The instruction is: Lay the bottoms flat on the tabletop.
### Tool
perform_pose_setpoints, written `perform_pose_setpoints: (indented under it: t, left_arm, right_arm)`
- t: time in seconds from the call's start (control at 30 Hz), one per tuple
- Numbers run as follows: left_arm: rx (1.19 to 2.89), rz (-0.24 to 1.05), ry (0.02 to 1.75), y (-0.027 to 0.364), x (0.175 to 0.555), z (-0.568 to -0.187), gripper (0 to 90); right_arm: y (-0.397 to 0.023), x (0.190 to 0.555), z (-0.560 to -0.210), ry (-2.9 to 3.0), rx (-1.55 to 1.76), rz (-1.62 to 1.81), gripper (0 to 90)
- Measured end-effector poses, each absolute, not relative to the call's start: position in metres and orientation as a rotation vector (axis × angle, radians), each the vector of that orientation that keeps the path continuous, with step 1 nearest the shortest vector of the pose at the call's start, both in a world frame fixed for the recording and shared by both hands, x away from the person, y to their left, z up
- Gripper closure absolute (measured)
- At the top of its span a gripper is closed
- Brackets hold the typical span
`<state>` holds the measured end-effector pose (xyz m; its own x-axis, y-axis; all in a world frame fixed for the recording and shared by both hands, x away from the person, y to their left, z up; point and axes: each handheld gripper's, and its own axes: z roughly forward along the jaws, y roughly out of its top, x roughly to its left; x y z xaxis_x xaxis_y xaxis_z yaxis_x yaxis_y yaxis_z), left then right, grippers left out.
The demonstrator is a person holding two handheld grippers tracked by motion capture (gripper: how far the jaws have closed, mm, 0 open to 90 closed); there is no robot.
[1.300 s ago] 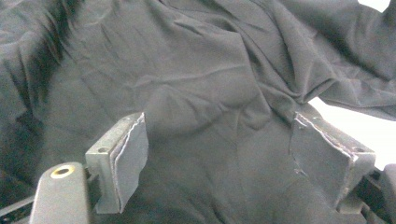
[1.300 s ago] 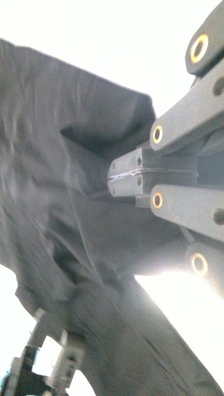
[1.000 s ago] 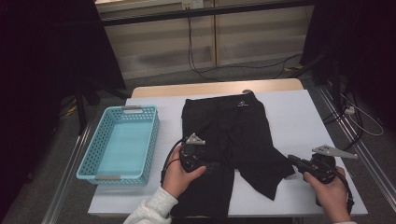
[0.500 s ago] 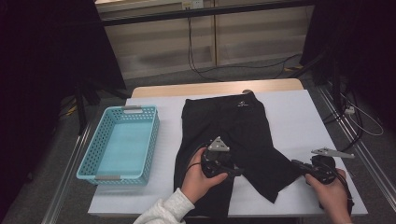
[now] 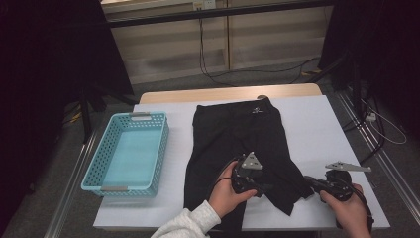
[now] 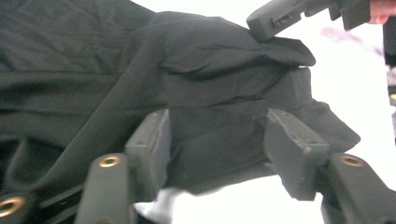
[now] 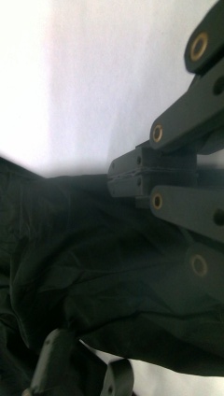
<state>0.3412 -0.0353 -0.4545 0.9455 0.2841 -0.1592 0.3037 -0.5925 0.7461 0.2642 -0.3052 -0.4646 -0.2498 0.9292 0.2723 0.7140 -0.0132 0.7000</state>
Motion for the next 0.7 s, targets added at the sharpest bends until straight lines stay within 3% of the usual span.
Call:
perform_pose_setpoints:
  t: [0.13, 0.27, 0.37, 0.7]
  left_arm:
    - [2.256, -0.058, 0.383, -0.041, 0.339, -0.461, 57.3]
    - [2.282, -0.113, 0.421, -0.042, 0.336, -0.459, 77.8]
    - [2.272, -0.161, 0.472, -0.042, 0.335, -0.46, 87.7]
    - [2.253, -0.287, 0.526, -0.004, 0.342, -0.444, 89.7]
  right_arm:
    - [-0.306, 0.265, -0.465, 1.985, 1.72, 1.114, 90.0]
    - [-0.308, 0.265, -0.465, 1.977, 1.726, 1.121, 90.0]
    - [-0.308, 0.265, -0.465, 1.979, 1.727, 1.123, 90.0]
    - [-0.304, 0.249, -0.458, 2.031, 1.698, 1.13, 90.0]
